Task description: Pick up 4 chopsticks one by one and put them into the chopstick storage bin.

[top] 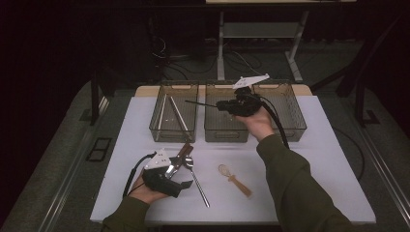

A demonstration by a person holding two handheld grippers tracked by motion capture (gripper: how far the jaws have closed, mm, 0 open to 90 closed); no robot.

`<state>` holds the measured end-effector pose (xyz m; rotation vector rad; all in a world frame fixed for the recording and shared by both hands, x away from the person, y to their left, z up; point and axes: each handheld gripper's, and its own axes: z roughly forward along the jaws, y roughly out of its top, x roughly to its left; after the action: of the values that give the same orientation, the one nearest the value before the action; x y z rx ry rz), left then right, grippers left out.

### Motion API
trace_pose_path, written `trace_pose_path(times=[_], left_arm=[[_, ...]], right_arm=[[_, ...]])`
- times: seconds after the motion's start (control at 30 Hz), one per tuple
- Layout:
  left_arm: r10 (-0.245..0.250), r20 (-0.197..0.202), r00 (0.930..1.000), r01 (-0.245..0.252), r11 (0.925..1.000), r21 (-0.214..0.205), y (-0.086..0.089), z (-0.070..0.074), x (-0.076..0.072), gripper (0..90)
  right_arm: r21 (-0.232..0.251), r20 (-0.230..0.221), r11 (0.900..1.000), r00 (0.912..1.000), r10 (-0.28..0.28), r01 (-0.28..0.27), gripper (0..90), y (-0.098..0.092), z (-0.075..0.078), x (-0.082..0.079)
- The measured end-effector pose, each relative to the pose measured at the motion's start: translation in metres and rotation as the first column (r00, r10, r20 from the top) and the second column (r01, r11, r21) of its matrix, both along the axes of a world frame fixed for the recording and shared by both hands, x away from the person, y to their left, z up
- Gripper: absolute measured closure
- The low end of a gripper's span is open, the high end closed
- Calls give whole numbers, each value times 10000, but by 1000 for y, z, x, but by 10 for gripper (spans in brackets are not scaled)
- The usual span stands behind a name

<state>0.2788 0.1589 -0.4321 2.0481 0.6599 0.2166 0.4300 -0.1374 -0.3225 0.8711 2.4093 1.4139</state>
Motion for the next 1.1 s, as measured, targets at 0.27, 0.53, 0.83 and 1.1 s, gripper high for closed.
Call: trace_pose_path(times=[0.27, 0.53, 0.83, 1.1], left_arm=[[26, -12, 10000, -26, 10000, -19, 0, 0, 1, 15], [24, -3, 10000, -25, 10000, -58, 0, 0, 1, 15], [28, 0, 10000, -28, 9999, -119, 0, 1, 1, 15], [36, 31, 10000, -36, 10000, -40, 0, 0, 1, 15]], right_arm=[[-185, -66, 9987, 9989, -466, 465, 858, 19, 1, 16], [-756, 22, 9949, 9977, -672, 672, 858, 50, 0, 34], [-1172, -231, 9899, 9963, -829, 797, 857, 87, -11, 53], [-1777, -458, 9804, 9944, -948, 853, 857, 120, -29, 61]])
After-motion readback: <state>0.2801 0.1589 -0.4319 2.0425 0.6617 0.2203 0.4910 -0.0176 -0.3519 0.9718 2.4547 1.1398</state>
